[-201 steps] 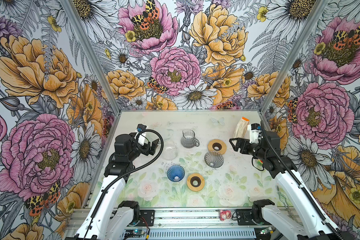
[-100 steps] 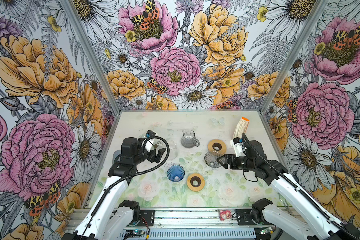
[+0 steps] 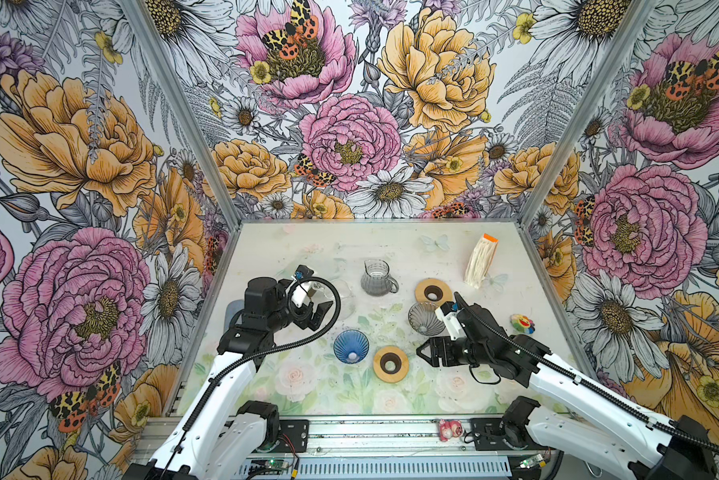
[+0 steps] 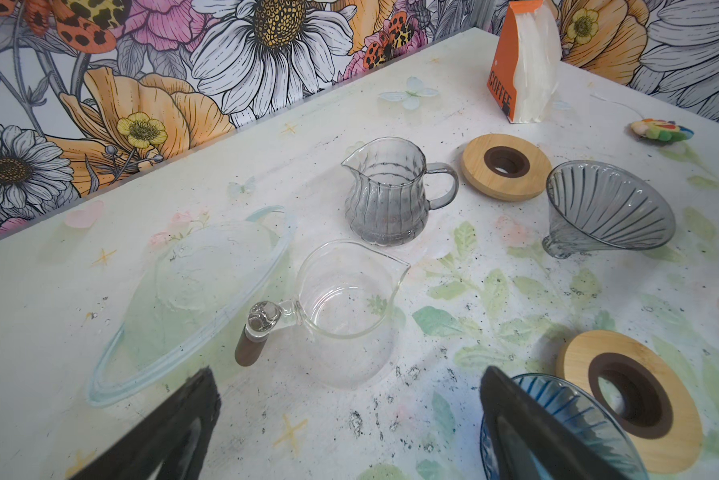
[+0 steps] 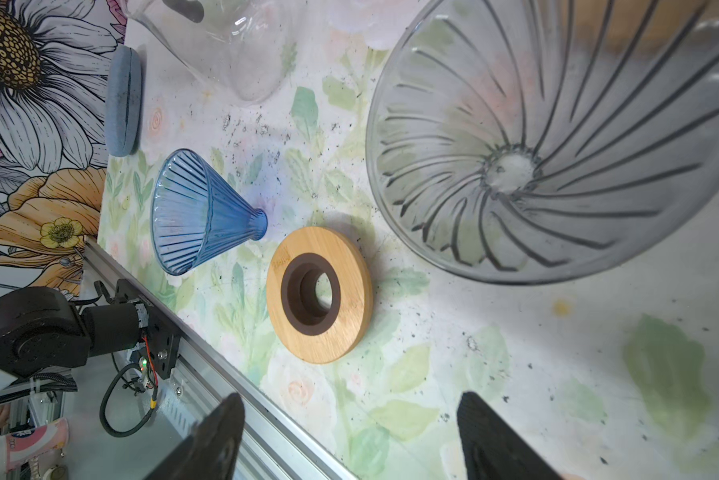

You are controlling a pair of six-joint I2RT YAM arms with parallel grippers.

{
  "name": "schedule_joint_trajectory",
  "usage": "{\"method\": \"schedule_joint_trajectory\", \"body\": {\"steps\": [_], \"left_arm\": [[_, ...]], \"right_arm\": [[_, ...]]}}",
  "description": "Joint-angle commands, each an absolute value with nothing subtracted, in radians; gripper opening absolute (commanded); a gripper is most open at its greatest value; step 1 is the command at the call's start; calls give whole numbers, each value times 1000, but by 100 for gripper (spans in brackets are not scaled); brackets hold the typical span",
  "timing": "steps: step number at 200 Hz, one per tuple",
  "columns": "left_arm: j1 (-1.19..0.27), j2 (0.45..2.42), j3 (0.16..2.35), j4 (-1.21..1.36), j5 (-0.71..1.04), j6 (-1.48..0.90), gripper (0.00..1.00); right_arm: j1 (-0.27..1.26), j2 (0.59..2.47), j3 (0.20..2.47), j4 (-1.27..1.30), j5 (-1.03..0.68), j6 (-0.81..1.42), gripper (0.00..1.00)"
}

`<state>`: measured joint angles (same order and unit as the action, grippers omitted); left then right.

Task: Place the coffee filter in the dripper
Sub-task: 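Raise both arms and move the right gripper toward the nearer wooden stand, then lower the right gripper and close it on the wooden stand's rim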

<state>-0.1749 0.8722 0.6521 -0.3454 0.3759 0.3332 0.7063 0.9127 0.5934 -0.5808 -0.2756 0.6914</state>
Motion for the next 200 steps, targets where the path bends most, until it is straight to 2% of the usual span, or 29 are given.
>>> {"method": "schedule_joint_trajectory", "body": {"steps": [1,64,138,200], "left_arm": [[-185,881,643,-357,406,357,99],[-185,893,647,-357,412,356,99],[-187,906,650,-357,413,360,99],[-192,926,653,-360,425,363,99]], "right_arm": [[746,955,594,-500,-221,721,82],[870,1088,605,-411,-178,747,78],[887,1227,607,-315,-178,802,74],[892,1336,633,-269,-170,850,65]]}}
